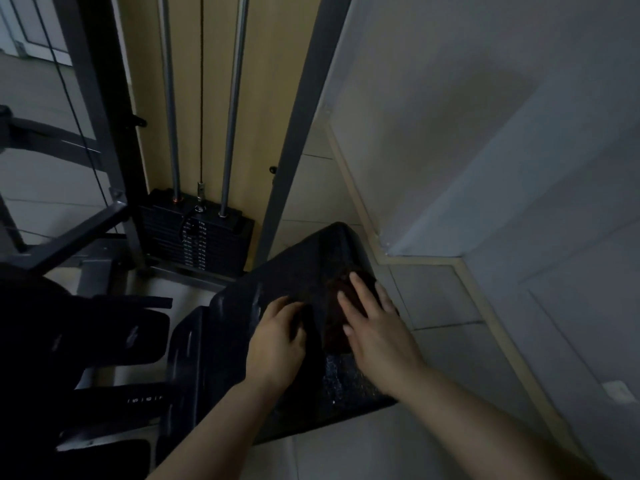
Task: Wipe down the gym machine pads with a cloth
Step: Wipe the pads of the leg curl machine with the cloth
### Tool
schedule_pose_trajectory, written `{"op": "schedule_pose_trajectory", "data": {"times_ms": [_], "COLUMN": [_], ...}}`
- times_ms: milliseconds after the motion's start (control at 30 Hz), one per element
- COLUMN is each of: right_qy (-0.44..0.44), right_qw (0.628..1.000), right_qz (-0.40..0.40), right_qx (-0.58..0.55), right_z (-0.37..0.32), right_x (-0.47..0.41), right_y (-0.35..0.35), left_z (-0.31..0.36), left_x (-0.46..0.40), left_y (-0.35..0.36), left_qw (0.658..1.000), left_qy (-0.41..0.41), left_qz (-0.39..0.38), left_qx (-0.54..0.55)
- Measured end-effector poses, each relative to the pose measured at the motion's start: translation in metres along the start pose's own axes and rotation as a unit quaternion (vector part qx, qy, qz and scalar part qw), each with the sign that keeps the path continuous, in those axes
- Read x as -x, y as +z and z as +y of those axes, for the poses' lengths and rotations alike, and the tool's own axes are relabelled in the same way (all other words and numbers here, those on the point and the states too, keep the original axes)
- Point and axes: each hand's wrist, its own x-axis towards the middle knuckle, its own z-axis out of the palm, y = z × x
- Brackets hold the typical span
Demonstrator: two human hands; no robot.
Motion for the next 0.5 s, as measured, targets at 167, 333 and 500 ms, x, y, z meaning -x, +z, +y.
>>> {"op": "schedule_pose_trajectory", "data": {"times_ms": [167,333,500], "right_qy": [0.034,0.009,-0.033], "right_qw": [0.999,1.0,0.998], "right_qz": [-0.025,0.008,0.052], "right_qx": [-0.018,-0.017,0.026], "right_z": [0.004,0.001,-0.009], "right_x": [-0.091,-0.063,0.061], "right_y": [-0.014,-0.008,0.002], "left_z": [-0.012,-0.015,-0.016], "left_x": [0.014,0.026,0.024], "left_y": [0.007,0.014,0.011], "left_qw": [1.0,0.998,0.996], "left_qy": [-0.021,-0.034,-0.039], "left_qz": [-0.016,-0.049,-0.063], "left_qx": [0.012,0.03,0.048]}}
